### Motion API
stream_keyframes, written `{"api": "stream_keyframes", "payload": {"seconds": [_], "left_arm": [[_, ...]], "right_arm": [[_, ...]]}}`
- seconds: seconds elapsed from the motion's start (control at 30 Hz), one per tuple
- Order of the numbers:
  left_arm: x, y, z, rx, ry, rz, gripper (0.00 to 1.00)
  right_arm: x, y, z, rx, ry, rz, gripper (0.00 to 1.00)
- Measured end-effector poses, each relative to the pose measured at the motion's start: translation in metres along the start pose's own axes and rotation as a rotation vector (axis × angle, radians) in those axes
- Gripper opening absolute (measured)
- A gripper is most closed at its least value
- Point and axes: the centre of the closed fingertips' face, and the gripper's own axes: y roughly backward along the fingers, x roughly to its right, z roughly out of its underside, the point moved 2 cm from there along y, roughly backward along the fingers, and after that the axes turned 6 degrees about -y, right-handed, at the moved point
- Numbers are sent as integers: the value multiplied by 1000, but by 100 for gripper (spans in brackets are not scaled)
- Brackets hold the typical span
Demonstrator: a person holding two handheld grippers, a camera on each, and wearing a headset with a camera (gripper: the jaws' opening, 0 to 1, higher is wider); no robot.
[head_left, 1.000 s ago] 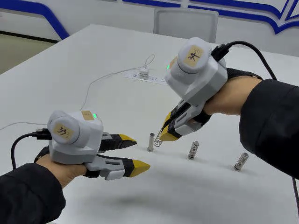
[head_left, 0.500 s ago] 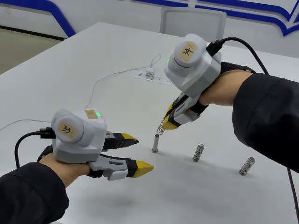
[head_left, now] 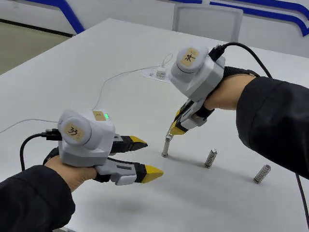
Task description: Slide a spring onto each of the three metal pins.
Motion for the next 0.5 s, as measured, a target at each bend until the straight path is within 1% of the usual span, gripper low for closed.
{"api": "stream_keyframes", "payload": {"seconds": [0.2,0.5], "left_arm": [[0,0,0,0,3,0,48],[-1,1,0,5,10,-4,48]], "right_arm": [[0,-3,-1,-12,1,-11,12],[1,-14,0,-67,11,-33,12]]}}
